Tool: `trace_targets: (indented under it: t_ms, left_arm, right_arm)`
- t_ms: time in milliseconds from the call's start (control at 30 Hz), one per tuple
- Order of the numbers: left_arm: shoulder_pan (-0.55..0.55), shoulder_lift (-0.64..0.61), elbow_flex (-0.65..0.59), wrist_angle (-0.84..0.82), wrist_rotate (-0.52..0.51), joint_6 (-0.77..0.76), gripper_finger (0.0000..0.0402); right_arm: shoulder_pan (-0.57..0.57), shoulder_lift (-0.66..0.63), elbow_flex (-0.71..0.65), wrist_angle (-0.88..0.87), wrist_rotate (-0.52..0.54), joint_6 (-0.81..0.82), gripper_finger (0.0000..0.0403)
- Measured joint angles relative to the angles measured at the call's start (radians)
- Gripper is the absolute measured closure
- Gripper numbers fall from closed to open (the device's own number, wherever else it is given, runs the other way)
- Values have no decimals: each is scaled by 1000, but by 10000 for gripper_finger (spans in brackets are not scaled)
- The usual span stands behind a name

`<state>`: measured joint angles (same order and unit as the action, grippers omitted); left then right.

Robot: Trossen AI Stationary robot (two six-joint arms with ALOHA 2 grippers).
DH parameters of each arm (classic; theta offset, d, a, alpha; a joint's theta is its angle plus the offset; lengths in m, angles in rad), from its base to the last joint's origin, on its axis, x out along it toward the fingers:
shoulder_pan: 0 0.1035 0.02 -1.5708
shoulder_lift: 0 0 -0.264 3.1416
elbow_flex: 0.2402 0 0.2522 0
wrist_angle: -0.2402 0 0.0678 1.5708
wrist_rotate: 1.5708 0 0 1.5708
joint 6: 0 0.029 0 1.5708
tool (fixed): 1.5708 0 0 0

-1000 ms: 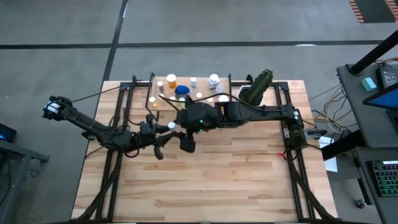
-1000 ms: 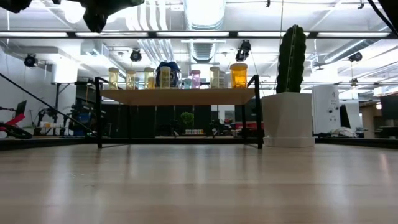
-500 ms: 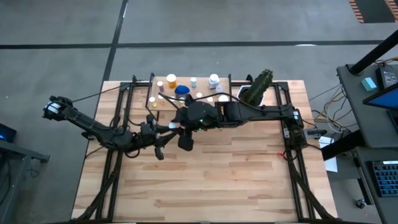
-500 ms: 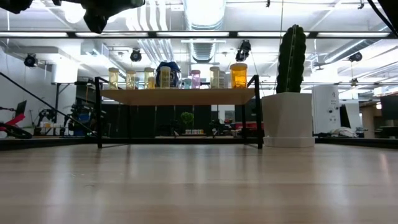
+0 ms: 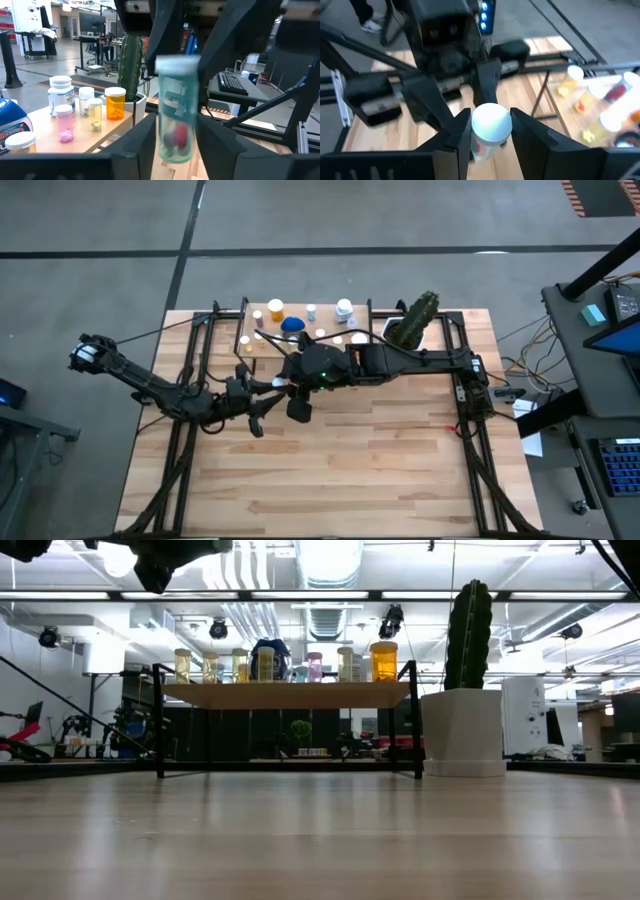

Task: Pick and place medicine bottles onto shelf by color
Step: Put the light blue pill bottle on the shelf

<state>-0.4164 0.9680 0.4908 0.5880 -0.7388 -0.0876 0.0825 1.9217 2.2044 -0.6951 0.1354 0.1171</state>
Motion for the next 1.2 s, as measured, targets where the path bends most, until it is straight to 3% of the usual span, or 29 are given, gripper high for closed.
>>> trace_targets:
  t_ms: [233, 500, 900, 1200]
  left_arm:
    - [0, -1, -7, -24, -10, -11, 241]
    - [0, -4, -8, -53, -29, -13, 232]
    - [0, -86, -8, -57, -56, -10, 232]
    - [0, -119, -8, -60, -64, -2, 232]
  right_arm:
    - [-11, -7, 0, -121, 134, 57, 294]
    - [-87, -18, -5, -265, 259, 136, 295]
    - [-124, -18, -246, -78, 413, 344, 295]
    - [-145, -22, -303, -16, 478, 411, 295]
